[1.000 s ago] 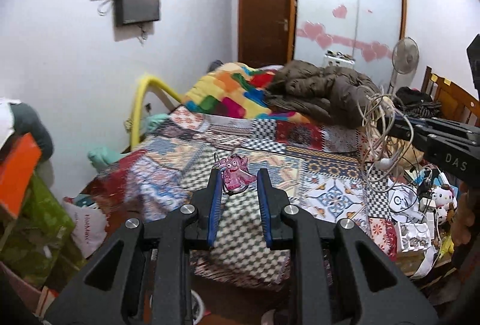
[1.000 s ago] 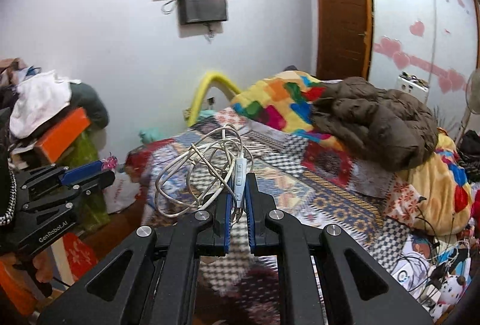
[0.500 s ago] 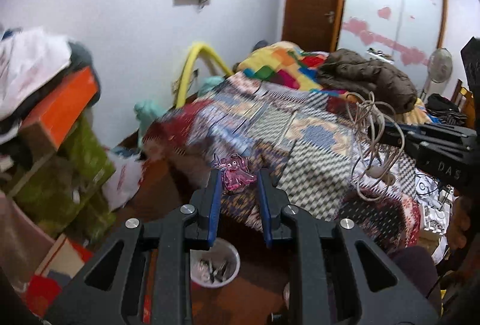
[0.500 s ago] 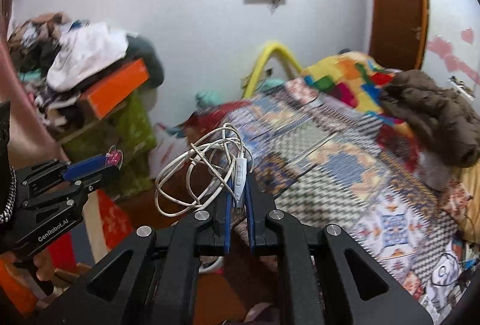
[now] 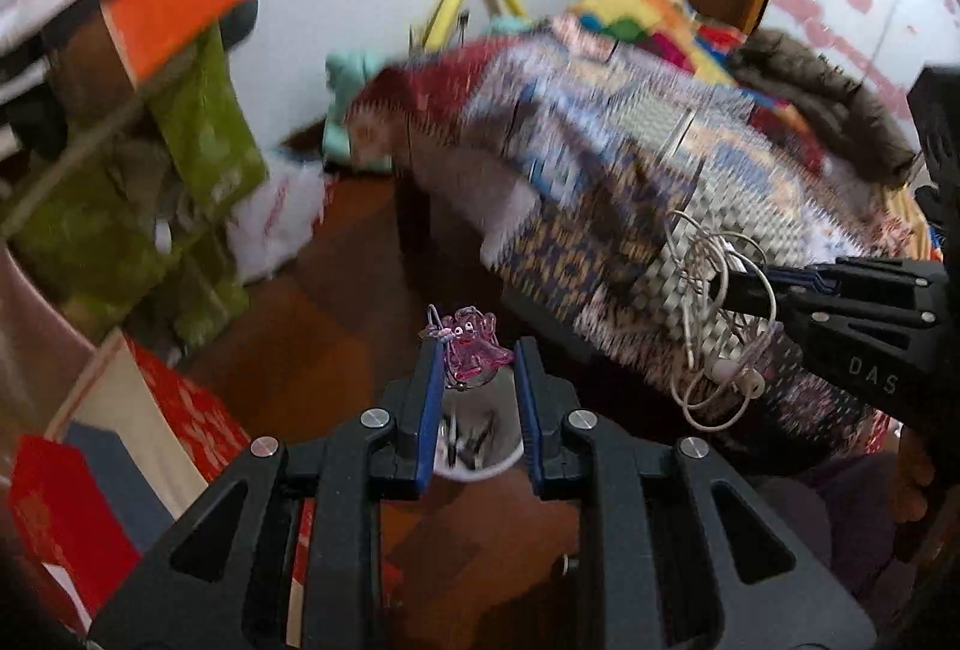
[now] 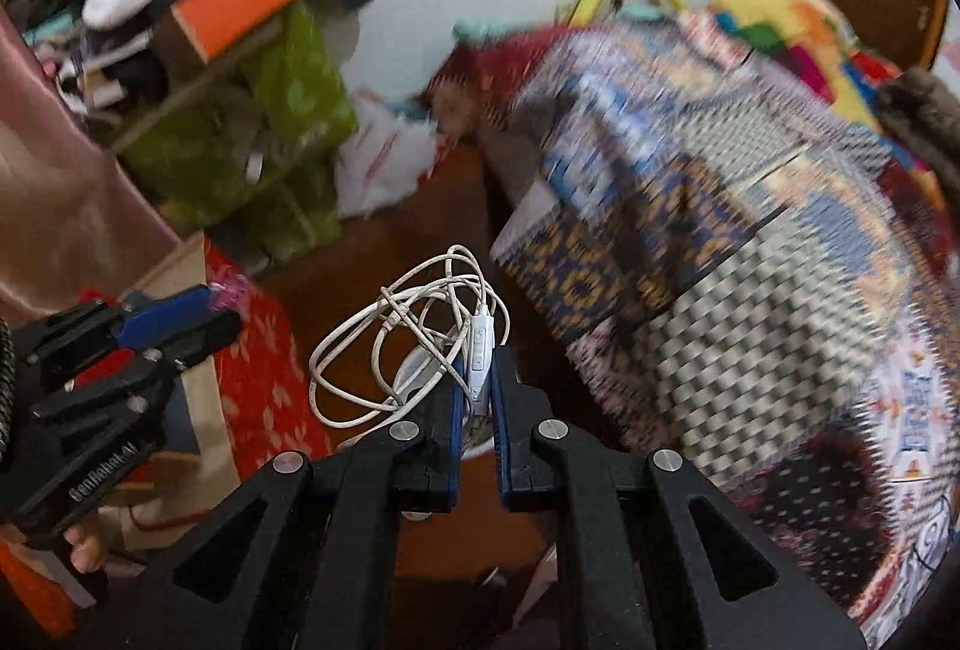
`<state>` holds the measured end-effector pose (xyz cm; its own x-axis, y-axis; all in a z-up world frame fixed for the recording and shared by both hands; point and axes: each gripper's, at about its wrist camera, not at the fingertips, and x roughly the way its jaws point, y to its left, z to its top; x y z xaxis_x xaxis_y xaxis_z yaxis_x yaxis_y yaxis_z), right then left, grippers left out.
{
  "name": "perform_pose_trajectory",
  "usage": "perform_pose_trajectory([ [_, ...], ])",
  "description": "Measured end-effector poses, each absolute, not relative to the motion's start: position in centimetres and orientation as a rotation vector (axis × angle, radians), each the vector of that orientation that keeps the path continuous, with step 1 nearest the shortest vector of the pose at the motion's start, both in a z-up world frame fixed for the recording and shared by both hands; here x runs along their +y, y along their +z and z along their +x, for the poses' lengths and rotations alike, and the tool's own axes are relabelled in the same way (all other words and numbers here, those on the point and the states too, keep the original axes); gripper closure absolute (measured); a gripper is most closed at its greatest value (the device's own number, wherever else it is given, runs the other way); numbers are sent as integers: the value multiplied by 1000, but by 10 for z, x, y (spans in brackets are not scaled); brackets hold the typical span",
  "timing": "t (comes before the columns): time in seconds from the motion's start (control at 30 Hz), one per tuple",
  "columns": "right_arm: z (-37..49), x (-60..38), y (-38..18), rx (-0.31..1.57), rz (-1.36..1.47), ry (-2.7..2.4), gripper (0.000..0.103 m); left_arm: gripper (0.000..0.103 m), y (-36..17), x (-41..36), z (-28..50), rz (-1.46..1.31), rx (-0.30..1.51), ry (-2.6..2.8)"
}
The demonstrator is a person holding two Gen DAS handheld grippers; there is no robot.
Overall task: Collect trash
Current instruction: 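Carry the earphones and pink toy in both tools over the white bin, then open the right tool to drop the earphones while the left tool drops the toy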
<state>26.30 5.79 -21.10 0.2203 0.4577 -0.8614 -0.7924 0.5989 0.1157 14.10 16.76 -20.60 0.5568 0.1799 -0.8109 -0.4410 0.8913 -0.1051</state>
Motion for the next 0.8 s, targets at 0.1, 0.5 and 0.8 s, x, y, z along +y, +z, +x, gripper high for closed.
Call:
perform_pose_trajectory([
  [0.1, 267, 74, -240, 1091, -426, 902, 95, 81, -239, 171, 146, -340, 977, 372],
  [0.5, 291, 133, -312, 1284, -482, 916, 91, 81, -321, 191, 164, -457, 1142, 415],
  [0.8, 314, 141, -324, 1352, -459, 908, 64, 80, -342, 206, 190, -493, 1186, 417],
])
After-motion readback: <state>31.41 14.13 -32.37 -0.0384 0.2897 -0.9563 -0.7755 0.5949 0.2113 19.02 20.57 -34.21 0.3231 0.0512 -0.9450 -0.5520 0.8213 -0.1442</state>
